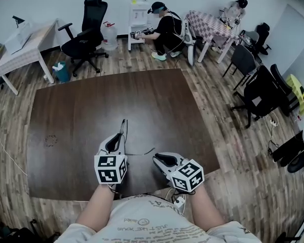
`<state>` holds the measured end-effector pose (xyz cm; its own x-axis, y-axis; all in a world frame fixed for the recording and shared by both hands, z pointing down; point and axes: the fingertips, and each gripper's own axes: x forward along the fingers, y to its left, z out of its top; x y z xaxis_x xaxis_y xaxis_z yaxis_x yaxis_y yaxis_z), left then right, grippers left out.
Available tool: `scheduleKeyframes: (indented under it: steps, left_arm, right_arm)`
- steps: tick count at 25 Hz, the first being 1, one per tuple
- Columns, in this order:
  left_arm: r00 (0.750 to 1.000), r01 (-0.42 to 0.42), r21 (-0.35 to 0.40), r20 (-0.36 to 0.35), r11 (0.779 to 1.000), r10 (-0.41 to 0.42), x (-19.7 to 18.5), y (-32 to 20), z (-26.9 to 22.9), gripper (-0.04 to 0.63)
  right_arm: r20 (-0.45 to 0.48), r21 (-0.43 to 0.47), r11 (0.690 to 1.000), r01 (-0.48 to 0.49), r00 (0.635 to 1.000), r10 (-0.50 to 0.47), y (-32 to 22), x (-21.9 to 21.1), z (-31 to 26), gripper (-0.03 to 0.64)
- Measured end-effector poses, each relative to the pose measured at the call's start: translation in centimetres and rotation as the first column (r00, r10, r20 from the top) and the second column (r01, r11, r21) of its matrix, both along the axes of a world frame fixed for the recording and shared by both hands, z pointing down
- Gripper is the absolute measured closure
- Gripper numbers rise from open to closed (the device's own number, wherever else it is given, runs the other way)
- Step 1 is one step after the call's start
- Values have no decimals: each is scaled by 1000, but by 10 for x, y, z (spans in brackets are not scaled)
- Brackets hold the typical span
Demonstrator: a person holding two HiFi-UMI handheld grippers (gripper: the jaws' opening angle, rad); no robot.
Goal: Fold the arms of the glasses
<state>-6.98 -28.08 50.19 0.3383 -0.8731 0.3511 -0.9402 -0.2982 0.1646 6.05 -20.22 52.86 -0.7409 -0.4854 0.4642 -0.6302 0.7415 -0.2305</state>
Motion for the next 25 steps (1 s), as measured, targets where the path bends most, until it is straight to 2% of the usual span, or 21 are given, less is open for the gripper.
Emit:
scheduleKeyframes:
  steps: [3,10,18,25]
  left_arm:
    - [1000,-24,-2,-15,1000,24,8,1,-1,555]
    - [997,-59,22,-44,998,60,22,-4,-6,555]
    - [994,-77,52,-68,996,80,23,-6,-12,555]
    - [993,-85,24,-79,996,87,22,-2,-1,555]
  right_arm:
    - [14,-44,999,8,1000,-7,10,-4,13,545]
    - [91,-85,996,-30,995,37,9,-6,14,543]
    - [134,-75,996,-47,989,57,-2,-18,5,543]
    - [142,-69,995,-71,987,80,-12,-18,4,561]
